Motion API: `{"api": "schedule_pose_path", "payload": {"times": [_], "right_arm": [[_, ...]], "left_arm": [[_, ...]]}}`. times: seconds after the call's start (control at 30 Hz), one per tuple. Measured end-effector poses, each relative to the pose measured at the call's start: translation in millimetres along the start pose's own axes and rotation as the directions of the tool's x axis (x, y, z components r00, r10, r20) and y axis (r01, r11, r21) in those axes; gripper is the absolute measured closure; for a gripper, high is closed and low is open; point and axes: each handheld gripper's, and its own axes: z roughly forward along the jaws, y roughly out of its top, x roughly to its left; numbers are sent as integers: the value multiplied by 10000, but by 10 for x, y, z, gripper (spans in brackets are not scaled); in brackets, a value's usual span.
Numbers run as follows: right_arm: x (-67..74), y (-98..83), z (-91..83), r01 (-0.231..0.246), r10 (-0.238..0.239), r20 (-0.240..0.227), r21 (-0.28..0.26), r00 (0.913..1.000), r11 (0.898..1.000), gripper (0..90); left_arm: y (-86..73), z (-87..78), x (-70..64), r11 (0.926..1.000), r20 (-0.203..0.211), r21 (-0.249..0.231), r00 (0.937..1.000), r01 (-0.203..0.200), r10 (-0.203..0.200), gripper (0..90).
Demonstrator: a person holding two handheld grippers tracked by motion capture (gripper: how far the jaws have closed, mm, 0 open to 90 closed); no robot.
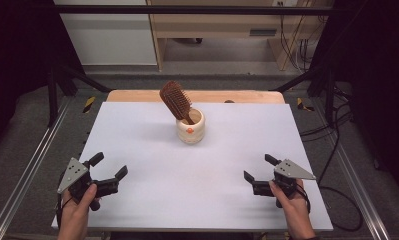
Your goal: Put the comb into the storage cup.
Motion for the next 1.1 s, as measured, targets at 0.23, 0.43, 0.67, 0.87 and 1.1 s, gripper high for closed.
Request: {"api": "schedule_pose_path", "payload": {"times": [0.23,0.43,0.67,0.87,1.1], "right_arm": [[-8,-15,-1,77,-77,11,-8,10000,10000,43],[-14,-30,-5,80,-80,-4,-58,10000,10000,43],[-22,-41,-3,94,-94,-3,-142,10000,9999,43],[-17,-47,5,114,-115,-24,-210,9999,9997,43],[-26,-63,27,53,-52,45,-128,10000,9999,43]], "left_arm": [[-59,51,-69,9998,313,196,9995,47,-53,17],[-106,72,-119,9996,452,292,9990,27,-40,18],[-173,81,-209,9988,654,489,9978,12,-44,18],[-210,62,-282,9980,687,601,9975,-180,139,18],[-258,17,-258,9987,548,397,9981,-309,287,18]]}}
